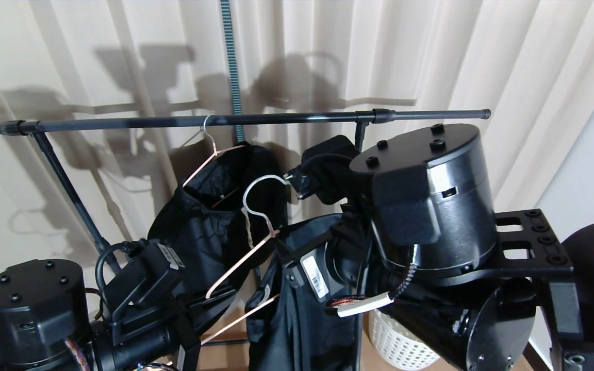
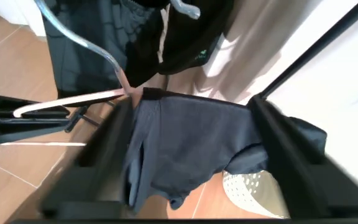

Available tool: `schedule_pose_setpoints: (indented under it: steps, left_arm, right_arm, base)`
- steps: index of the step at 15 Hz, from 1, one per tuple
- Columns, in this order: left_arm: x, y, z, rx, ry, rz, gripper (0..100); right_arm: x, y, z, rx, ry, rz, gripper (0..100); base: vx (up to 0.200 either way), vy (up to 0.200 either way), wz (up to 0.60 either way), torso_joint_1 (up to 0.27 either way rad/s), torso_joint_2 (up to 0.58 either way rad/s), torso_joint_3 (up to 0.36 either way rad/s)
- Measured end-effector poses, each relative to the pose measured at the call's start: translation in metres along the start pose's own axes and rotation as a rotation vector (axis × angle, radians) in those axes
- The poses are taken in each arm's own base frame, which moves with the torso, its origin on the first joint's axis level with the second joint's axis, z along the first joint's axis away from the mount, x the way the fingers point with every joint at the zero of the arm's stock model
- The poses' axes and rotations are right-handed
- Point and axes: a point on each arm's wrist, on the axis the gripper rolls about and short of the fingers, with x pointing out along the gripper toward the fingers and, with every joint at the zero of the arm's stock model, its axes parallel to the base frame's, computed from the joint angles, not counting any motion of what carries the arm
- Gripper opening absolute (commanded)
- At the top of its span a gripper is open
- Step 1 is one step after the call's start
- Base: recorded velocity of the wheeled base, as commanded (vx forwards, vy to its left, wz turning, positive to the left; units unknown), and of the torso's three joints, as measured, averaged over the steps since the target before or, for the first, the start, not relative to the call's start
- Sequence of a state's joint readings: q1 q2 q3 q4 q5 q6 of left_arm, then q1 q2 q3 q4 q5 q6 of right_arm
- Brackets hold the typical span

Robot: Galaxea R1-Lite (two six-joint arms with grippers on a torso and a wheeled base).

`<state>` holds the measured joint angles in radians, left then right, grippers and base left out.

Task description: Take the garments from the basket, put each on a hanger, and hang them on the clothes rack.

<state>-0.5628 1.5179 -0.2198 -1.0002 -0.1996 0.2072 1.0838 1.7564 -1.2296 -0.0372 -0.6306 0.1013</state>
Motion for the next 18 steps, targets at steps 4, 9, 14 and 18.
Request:
schedule_pose_setpoints:
  steps: [4, 9, 14, 18]
  left_arm:
    - [-0.003, 0.0, 0.0, 0.001, -0.005, 0.001, 0]
    - [-0.009, -0.003, -0.004, 0.003, 0.002, -0.004, 0]
    - [-0.016, -0.009, -0.011, 0.006, 0.024, -0.027, 0]
    - [-0.021, -0.018, -0.014, 0.018, 0.026, -0.063, 0]
  right_arm:
    - [-0.012, -0.013, -0.003, -0.028, 0.004, 0.011, 100]
    - [-0.031, -0.066, -0.007, -0.298, -0.008, 0.251, 100]
    - [-0.032, -0.131, -0.009, -0.553, -0.042, 0.57, 100]
    - [-0.02, -0.146, 0.008, -0.646, -0.073, 0.757, 100]
  base:
    - [0.0, 0.0, 0.0, 0.0, 0.0, 0.0]
    - [0.0, 0.0, 0.0, 0.0, 0.0, 0.0]
    - [0.0, 0.0, 0.0, 0.0, 0.0, 0.0]
    - [0.0, 0.0, 0.0, 0.0, 0.0, 0.0]
